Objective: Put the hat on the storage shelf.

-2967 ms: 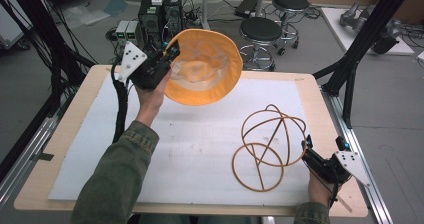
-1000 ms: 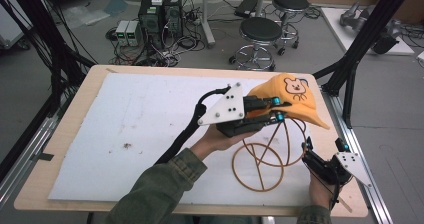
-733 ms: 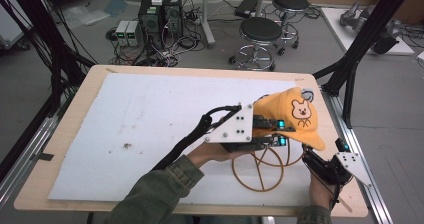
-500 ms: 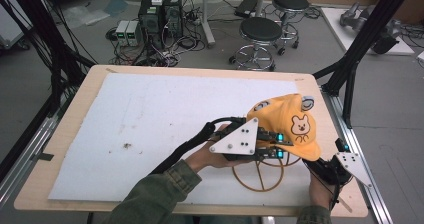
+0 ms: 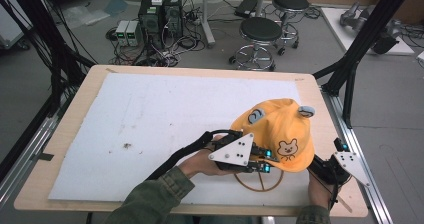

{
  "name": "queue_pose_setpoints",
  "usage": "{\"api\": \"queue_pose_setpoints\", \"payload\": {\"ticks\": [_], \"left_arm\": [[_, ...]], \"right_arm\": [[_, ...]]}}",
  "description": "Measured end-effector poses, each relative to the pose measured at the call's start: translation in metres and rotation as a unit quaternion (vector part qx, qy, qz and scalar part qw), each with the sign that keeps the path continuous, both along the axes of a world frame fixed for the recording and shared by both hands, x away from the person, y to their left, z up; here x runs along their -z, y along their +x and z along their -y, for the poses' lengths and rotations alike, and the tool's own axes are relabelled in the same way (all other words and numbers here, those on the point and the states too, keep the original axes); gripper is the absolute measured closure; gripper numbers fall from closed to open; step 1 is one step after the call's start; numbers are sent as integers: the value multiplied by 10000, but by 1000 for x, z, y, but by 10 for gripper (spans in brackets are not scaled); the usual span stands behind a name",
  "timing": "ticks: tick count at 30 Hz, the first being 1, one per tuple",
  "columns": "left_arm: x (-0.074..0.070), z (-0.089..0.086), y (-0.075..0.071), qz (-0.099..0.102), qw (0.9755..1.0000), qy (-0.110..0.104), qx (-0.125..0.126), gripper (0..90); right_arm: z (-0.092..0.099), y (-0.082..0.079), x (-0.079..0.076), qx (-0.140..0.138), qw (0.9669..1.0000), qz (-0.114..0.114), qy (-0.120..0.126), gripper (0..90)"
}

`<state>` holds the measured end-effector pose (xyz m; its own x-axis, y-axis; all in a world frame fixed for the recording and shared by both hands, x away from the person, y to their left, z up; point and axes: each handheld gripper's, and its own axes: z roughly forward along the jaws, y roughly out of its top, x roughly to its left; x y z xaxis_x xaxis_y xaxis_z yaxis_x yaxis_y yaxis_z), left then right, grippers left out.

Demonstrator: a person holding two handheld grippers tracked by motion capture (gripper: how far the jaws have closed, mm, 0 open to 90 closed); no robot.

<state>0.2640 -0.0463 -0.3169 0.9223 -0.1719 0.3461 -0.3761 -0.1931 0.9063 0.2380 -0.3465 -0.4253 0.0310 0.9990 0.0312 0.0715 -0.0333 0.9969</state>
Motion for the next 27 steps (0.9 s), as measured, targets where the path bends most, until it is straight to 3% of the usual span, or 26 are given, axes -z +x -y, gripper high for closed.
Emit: {"api": "queue_pose_setpoints", "payload": {"ticks": [16, 20, 27], "left_arm": [[-2, 0, 1, -225, 9997, -114, 35, 732], [-3, -1, -1, -177, 9998, -98, 16, 730], [-4, -1, -3, -157, 9998, -102, -15, 643]], "right_arm": [[-2, 0, -2, -18, 10000, 17, -21, 62], [-2, 0, -2, -13, 10000, 22, 9, 62], [-2, 0, -2, -26, 10000, 12, -9, 62]]}}
